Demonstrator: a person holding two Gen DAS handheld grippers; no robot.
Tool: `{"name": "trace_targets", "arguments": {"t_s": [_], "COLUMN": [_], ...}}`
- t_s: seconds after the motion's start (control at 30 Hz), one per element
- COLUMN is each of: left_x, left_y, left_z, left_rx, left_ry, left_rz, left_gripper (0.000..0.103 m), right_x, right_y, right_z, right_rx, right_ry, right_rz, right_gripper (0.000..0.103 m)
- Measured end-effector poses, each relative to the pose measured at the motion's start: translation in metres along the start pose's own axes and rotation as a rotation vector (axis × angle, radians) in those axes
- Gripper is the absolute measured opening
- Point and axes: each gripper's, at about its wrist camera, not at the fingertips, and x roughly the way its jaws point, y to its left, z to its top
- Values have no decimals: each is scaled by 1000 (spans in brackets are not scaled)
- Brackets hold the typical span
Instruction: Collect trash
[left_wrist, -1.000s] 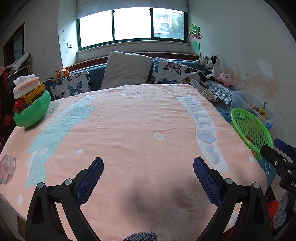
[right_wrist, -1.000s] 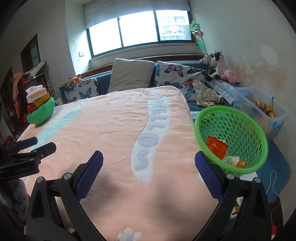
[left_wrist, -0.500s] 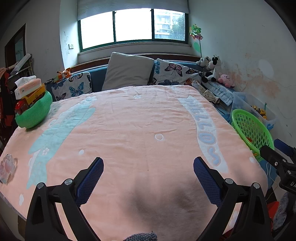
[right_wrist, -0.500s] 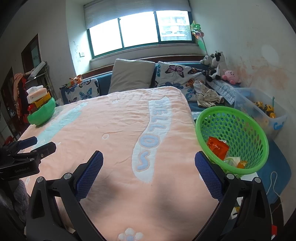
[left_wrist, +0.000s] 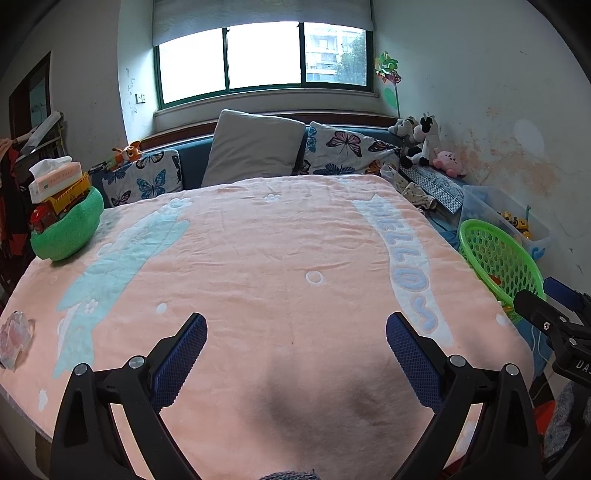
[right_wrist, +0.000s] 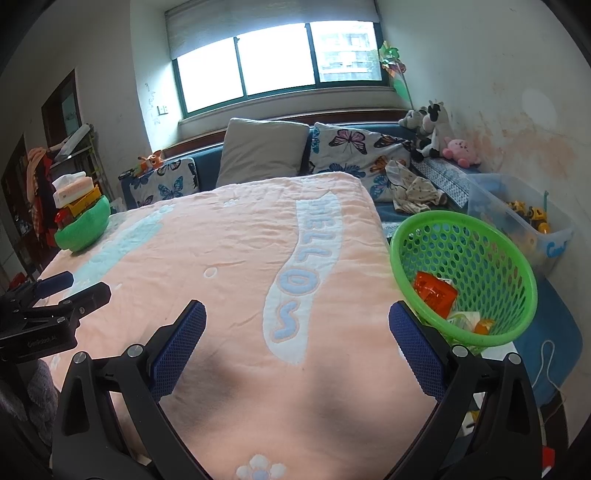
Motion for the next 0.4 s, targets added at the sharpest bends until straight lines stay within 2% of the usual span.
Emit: {"name": "trace_targets", "arguments": {"t_s": [0.4], "left_x": [2], "left_y": [-1], "left_z": [1], "left_rx": [0], "left_ry": [-1], "left_rz": [8], "left_gripper": [94], "right_x": [1], "right_y": [1], "right_z": [0], "right_rx": [9], "right_ry": [-1], "right_rz": [3], "right_gripper": [98]}}
